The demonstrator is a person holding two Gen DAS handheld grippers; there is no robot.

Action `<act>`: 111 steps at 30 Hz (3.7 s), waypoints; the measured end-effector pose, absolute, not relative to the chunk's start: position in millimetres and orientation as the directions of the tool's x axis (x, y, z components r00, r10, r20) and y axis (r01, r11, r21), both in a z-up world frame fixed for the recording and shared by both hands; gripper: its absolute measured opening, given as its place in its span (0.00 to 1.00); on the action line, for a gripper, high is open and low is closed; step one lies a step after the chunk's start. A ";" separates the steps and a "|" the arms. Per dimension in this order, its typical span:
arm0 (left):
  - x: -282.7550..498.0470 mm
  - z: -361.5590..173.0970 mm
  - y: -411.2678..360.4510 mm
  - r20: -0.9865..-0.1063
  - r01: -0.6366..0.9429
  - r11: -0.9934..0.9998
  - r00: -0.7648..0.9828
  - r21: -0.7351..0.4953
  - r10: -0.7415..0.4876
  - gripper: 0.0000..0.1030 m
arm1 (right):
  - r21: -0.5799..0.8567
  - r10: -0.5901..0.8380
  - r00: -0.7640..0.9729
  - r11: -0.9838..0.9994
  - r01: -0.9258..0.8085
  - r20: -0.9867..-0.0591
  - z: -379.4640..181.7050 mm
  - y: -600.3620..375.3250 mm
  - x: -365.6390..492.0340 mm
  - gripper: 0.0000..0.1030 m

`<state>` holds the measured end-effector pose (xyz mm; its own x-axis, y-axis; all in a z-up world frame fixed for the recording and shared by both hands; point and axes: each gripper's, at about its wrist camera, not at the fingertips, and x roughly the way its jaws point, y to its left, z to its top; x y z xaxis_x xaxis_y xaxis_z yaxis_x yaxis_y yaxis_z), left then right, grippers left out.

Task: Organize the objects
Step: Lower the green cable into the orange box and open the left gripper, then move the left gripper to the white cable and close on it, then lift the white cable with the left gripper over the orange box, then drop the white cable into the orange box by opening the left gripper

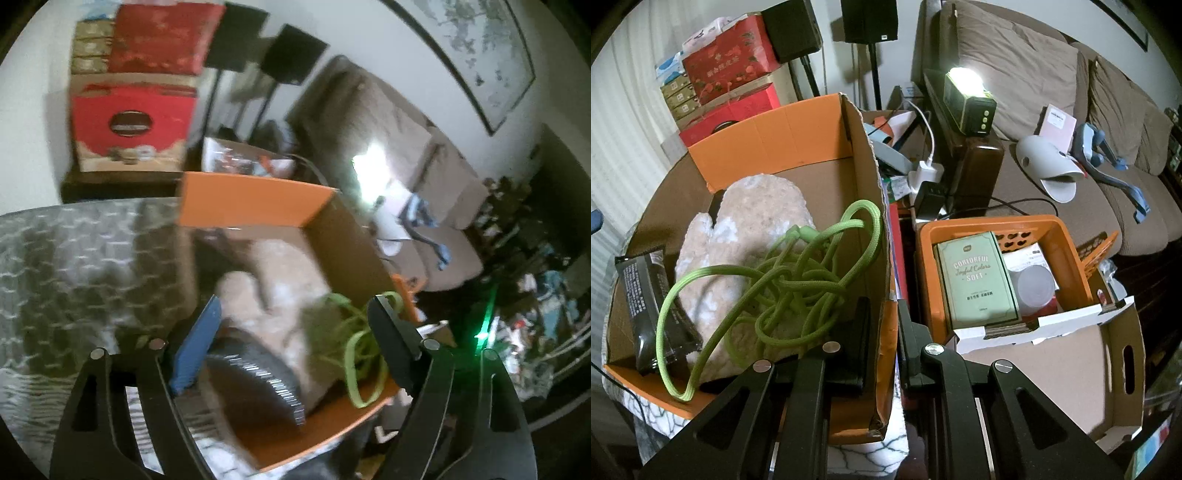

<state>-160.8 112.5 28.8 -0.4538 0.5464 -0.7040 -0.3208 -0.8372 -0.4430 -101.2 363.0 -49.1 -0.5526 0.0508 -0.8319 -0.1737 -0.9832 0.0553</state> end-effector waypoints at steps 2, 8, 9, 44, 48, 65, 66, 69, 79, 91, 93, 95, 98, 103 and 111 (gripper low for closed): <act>-163.5 27.2 98.5 -0.723 -0.300 -0.860 -0.466 -0.412 0.509 0.78 | 0.055 0.051 -0.552 -0.983 -0.174 -0.832 -48.8 362.4 -101.1 0.12; -167.2 19.7 56.3 -0.767 -0.226 -0.916 -0.500 -0.332 0.401 0.79 | 0.056 0.050 -0.553 -0.983 -0.174 -0.832 -49.1 363.3 -101.0 0.12; -167.8 18.5 47.6 -0.773 -0.212 -0.924 -0.505 -0.319 0.383 0.79 | 0.056 0.050 -0.553 -0.983 -0.174 -0.832 -49.1 363.1 -101.0 0.12; -209.8 -100.8 -28.5 -0.919 0.026 -0.964 -0.310 -0.265 0.244 0.62 | 0.051 0.056 -0.552 -0.983 -0.176 -0.832 -48.0 364.2 -100.4 0.12; -216.9 -107.1 -21.1 -0.928 0.031 -0.966 -0.289 -0.255 0.235 0.48 | 0.050 0.056 -0.552 -0.983 -0.176 -0.832 -48.3 363.5 -100.5 0.13; -235.5 -114.8 -24.1 -0.903 0.109 -0.930 -0.303 -0.351 0.306 0.13 | 0.050 0.056 -0.552 -0.983 -0.176 -0.832 -48.6 363.1 -100.5 0.13; -234.7 -112.8 -27.4 -0.891 0.123 -0.916 -0.312 -0.382 0.330 0.13 | 0.049 0.057 -0.552 -0.983 -0.176 -0.832 -48.5 363.0 -100.5 0.13; -232.9 -104.5 -36.3 -0.861 0.143 -0.885 -0.340 -0.444 0.377 0.10 | 0.050 0.057 -0.552 -0.983 -0.177 -0.832 -48.3 363.1 -100.6 0.13; -228.4 -40.5 -47.5 -0.765 0.108 -0.839 -0.485 -0.533 0.423 0.06 | 0.048 0.059 -0.551 -0.983 -0.178 -0.833 -49.0 363.3 -101.0 0.13; -216.7 24.3 -22.6 -0.670 -0.021 -0.805 -0.543 -0.592 0.506 0.06 | 0.047 0.060 -0.551 -0.983 -0.178 -0.832 -49.0 362.9 -101.1 0.13; -211.9 29.4 -14.2 -0.658 -0.038 -0.796 -0.540 -0.605 0.525 0.06 | 0.048 0.059 -0.551 -0.983 -0.178 -0.832 -49.0 362.9 -101.1 0.13; -210.4 35.6 -4.5 -0.649 -0.060 -0.788 -0.530 -0.613 0.546 0.06 | 0.048 0.059 -0.551 -0.983 -0.178 -0.832 -49.0 362.8 -101.1 0.13; -210.0 38.5 13.0 -0.644 -0.088 -0.780 -0.511 -0.620 0.569 0.06 | 0.047 0.060 -0.551 -0.983 -0.178 -0.832 -49.0 362.7 -101.2 0.13; -210.2 35.1 42.2 -0.639 -0.115 -0.761 -0.472 -0.638 0.607 0.06 | 0.047 0.060 -0.551 -0.983 -0.178 -0.833 -48.9 362.7 -101.1 0.13; -212.4 18.0 89.2 -0.651 -0.143 -0.751 -0.411 -0.645 0.638 0.06 | 0.047 0.060 -0.551 -0.983 -0.178 -0.833 -49.0 362.5 -101.2 0.13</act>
<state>-212.4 89.2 18.0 -0.4114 0.6377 -0.6512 -0.1426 -0.7507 -0.6451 -101.2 362.5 -49.0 -0.5508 0.0600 -0.8325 -0.1781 -0.9829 0.0470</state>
